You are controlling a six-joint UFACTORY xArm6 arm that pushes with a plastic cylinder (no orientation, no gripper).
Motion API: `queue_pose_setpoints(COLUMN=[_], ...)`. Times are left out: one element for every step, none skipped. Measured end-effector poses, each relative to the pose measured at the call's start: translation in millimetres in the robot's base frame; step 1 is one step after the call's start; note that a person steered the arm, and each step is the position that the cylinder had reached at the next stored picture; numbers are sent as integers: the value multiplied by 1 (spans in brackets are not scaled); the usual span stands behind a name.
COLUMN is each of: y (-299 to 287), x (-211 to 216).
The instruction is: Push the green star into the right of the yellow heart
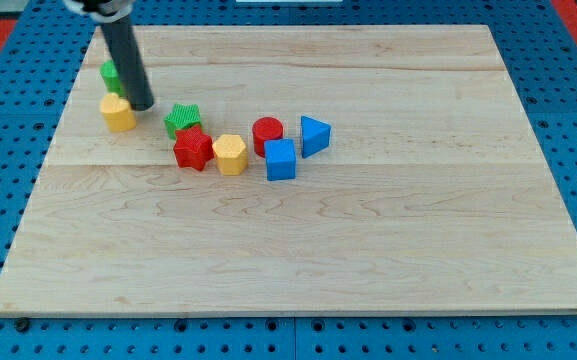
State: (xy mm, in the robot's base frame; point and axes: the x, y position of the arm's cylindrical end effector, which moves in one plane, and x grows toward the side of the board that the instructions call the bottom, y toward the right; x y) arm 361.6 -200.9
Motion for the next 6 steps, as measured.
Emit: queue_pose_setpoints(y=[43,110,113,57,13,78], x=[-14,-33,17,18,11,-2])
